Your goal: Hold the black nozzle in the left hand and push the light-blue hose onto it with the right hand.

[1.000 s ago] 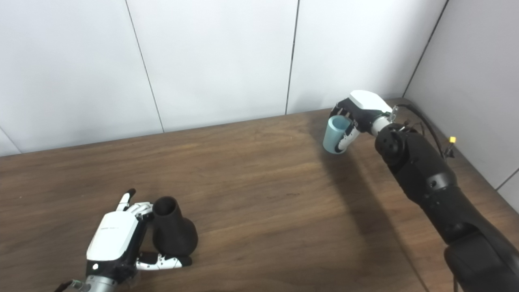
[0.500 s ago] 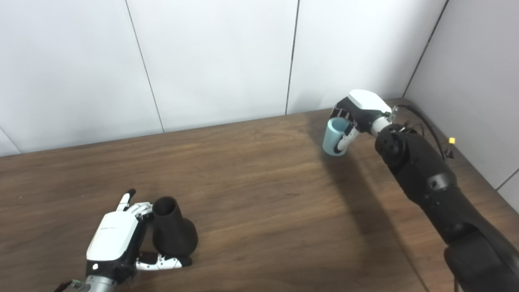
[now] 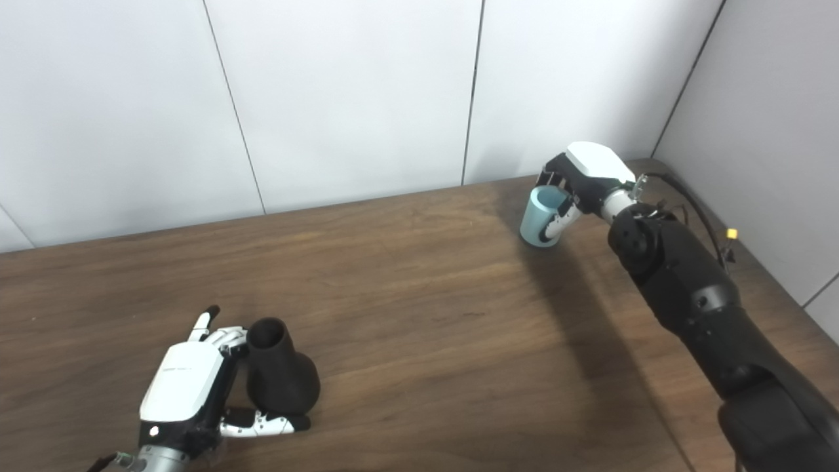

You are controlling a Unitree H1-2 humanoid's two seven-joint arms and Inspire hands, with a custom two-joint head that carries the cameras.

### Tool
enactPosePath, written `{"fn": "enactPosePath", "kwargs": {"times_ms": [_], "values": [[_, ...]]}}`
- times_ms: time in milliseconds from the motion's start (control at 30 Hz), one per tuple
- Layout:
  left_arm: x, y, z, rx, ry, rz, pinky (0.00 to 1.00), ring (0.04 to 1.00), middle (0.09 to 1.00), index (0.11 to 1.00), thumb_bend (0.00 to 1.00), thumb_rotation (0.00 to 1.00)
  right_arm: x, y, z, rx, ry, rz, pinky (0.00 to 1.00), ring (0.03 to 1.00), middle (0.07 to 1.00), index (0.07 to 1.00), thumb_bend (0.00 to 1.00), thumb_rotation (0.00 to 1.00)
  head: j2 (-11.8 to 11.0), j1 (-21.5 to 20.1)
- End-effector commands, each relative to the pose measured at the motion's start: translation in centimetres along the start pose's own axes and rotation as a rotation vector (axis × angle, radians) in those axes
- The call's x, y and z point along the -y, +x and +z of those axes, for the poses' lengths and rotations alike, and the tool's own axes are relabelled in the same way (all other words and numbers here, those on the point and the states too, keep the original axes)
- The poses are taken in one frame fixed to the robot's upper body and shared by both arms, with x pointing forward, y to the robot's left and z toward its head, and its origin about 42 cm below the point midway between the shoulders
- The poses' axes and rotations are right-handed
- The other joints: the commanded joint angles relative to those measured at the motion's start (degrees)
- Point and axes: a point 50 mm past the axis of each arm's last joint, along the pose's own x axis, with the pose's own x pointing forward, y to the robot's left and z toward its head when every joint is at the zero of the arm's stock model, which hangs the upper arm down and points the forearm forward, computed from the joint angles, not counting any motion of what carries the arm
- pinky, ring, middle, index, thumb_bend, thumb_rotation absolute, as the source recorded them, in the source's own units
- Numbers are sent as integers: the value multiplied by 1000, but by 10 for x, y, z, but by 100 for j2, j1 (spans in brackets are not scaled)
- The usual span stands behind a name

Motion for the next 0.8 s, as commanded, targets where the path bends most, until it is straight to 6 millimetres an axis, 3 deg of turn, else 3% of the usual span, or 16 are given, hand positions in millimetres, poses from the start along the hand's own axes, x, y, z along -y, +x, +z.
{"fn": "enactPosePath", "kwargs": {"times_ms": [0,267,367,533,767], "values": [[4,-6,-1,-8,12,-38,1000,771,682,483,523,49,42,1,14,53,-11,-125,330,402,496,499,499,0,18,18],[6,-5,3,-8,17,-44,1000,774,686,484,523,49,75,-25,62,173,2,-164,278,385,494,539,490,0,53,278],[7,-5,6,-7,25,-41,1000,774,687,484,523,50,87,-34,82,231,-6,-160,291,393,493,523,494,0,82,422],[11,-3,12,-7,28,-35,1000,771,686,483,524,51,103,-48,115,325,-12,-167,433,388,498,512,500,0,119,714],[19,2,22,-8,21,-39,1000,780,689,483,524,51,120,-63,144,438,44,-123,414,416,503,496,503,0,171,1329]]}}
